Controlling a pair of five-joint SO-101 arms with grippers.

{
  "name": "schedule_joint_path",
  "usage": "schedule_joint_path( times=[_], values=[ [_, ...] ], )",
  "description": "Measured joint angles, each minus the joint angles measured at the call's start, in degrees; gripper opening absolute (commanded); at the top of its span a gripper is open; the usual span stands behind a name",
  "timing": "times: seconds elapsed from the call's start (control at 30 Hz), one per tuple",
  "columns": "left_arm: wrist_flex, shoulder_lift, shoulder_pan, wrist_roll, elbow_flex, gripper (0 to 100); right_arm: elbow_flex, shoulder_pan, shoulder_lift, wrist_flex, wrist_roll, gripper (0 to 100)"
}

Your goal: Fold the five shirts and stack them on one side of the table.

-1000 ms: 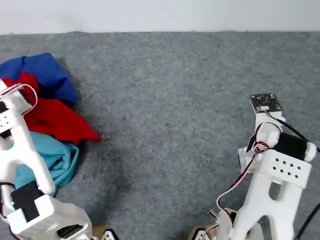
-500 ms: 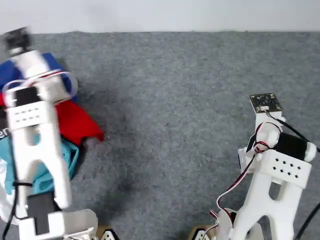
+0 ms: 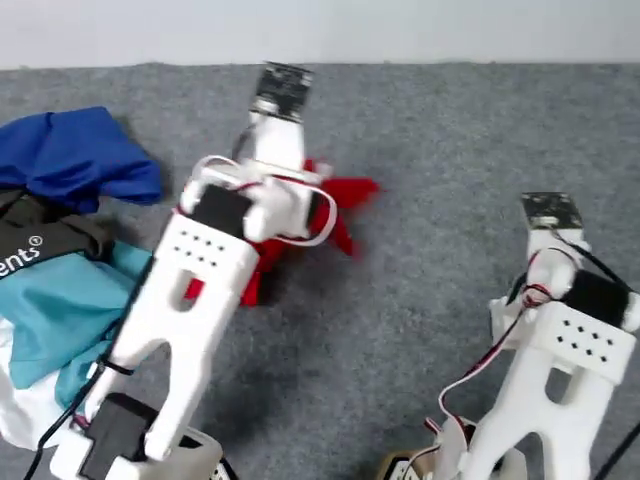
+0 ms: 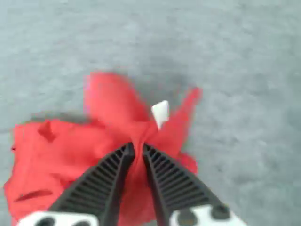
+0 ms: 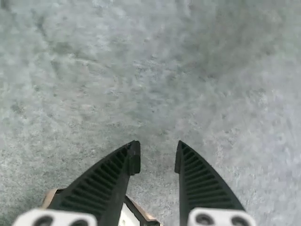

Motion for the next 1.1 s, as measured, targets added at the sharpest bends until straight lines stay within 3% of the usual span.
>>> schedule_joint_path(
  times=[0.2,0.4,0.67,0.9,1.1],
  values=[
    [-3.60,0.00,9.58,0.00,0.00,1,0.00,3.08,0.00,0.00,0.00,13.6],
    [-9.05,0.00,12.48,0.09,0.00,2,0.00,3.25,0.00,0.00,0.00,13.6],
    [-7.65,-0.88,12.48,0.00,-0.44,17,0.00,3.25,0.00,0.00,0.00,13.6],
    [-1.41,-0.97,11.52,0.00,-6.59,17,0.00,3.25,0.00,0.00,0.00,13.6],
    [4.57,-0.97,2.81,0.00,-7.38,17,0.00,3.25,0.00,0.00,0.00,13.6]
  ],
)
